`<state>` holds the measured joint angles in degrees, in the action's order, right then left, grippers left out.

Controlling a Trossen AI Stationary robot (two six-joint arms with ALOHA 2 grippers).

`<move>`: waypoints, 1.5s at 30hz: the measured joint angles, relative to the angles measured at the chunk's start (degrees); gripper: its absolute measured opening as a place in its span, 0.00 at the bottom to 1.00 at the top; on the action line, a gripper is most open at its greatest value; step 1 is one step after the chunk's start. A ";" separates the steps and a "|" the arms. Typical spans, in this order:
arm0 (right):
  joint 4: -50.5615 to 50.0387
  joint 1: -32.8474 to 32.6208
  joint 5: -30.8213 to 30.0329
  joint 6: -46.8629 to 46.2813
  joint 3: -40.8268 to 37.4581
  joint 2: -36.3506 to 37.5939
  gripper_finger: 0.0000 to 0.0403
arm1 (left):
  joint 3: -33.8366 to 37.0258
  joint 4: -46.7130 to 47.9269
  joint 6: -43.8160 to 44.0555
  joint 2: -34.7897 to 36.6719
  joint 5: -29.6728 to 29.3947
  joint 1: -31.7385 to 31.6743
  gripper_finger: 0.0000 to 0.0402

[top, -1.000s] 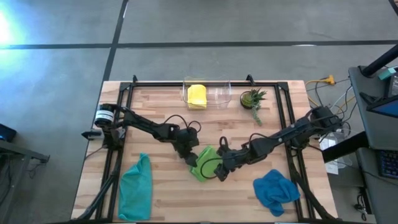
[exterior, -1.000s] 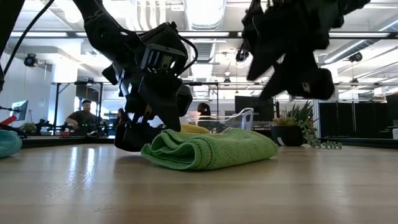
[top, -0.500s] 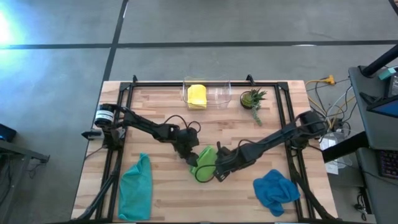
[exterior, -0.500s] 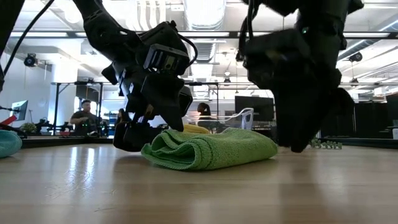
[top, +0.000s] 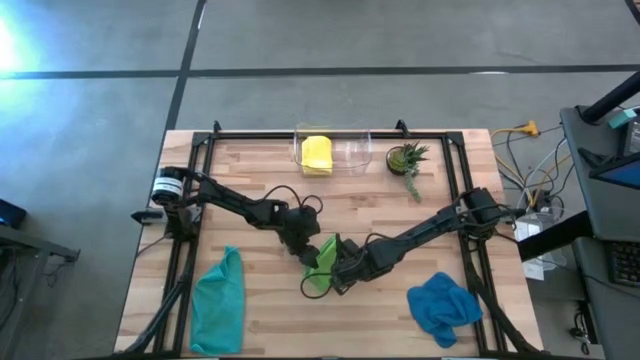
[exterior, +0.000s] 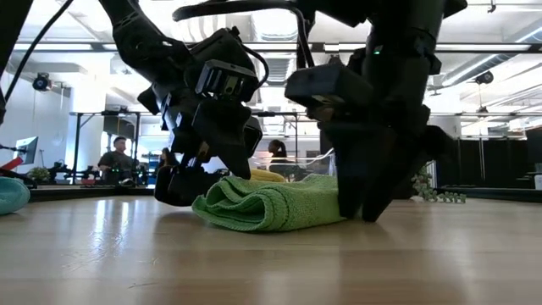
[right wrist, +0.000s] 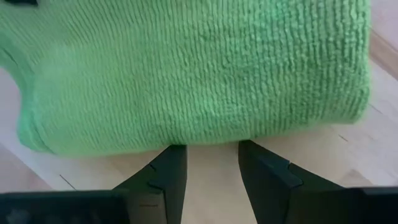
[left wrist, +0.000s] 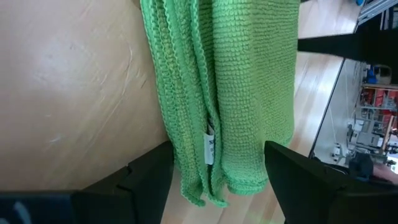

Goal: Fold microfiber towels
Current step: Put the green microfiber towel into the transparent bin

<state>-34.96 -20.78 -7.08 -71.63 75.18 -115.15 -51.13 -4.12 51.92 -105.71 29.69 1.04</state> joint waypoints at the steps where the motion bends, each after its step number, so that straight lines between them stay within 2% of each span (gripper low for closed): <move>1: 0.34 0.00 -0.52 -0.56 0.04 0.04 0.34 | 0.00 0.00 -0.03 0.00 -0.01 0.03 0.59; 9: 4.30 0.09 -1.99 -1.82 -0.11 0.43 0.34 | 0.02 -0.07 -0.35 0.02 -0.31 0.20 0.59; 17: 4.16 0.09 -1.93 -1.84 -0.11 0.37 0.34 | 0.17 -0.22 -1.72 0.02 -0.33 0.26 0.58; 21: 4.14 0.06 -1.93 -1.82 -0.13 0.37 0.34 | 0.53 -0.30 -2.27 0.00 -0.33 0.26 0.47; 31: 4.04 0.04 -1.80 -1.38 -0.15 0.37 0.34 | 0.92 0.11 -6.94 -0.07 -1.19 0.63 0.04; 40: 0.73 0.07 -2.55 -0.31 -0.20 2.00 0.34 | 1.03 0.28 -8.47 0.03 -2.11 0.68 0.01; 45: -8.46 0.02 -8.14 -0.34 -0.20 8.12 0.34 | 1.07 0.30 -9.47 0.98 -2.13 0.66 0.01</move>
<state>-43.42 -20.75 -15.23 -71.96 74.98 -107.04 -50.06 -3.82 42.45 -104.73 27.56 1.69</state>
